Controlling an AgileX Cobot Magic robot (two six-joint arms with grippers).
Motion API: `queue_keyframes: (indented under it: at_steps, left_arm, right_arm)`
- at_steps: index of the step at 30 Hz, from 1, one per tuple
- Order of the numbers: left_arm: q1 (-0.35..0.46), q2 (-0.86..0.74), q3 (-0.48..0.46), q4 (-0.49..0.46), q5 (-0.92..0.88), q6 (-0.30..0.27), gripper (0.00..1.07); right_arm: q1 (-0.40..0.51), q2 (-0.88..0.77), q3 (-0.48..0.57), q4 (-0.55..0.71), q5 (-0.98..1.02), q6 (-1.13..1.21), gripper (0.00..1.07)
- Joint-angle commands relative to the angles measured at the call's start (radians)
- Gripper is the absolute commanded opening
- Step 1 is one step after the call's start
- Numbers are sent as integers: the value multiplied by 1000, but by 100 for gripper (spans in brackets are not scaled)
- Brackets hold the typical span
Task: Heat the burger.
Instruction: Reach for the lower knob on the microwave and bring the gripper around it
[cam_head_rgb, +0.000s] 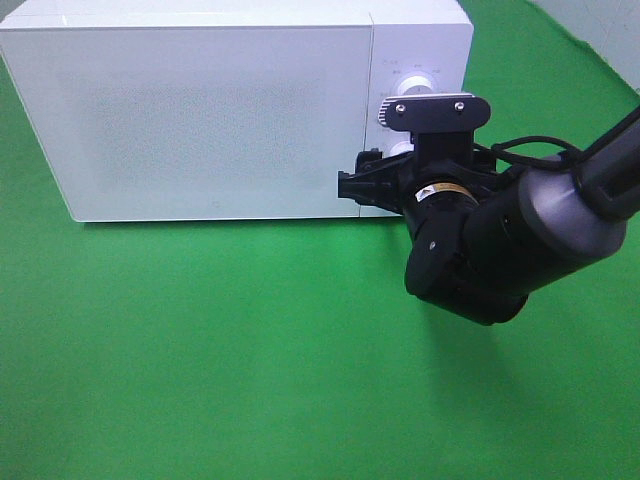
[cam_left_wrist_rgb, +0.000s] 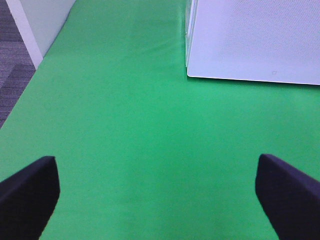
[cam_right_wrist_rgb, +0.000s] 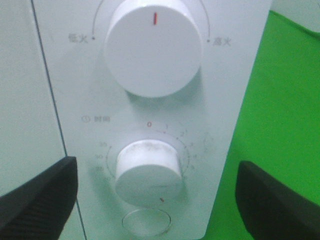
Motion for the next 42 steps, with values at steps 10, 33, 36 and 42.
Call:
queue_keyframes:
  at_steps: [10, 33, 36, 42]
  left_arm:
    - [1, -18, 3, 0, -10, 3, 100]
    - [1, -18, 3, 0, -10, 3, 100]
    - [1, -18, 3, 0, -10, 3, 100]
    - [1, -18, 3, 0, -10, 3, 100]
  right_arm:
    - [-33, 47, -64, -40, 16, -10, 80]
    - [-43, 67, -81, -42, 10, -13, 72]
    - [-43, 67, -81, -40, 10, -13, 61]
    - [-43, 67, -81, -40, -1, -30, 39]
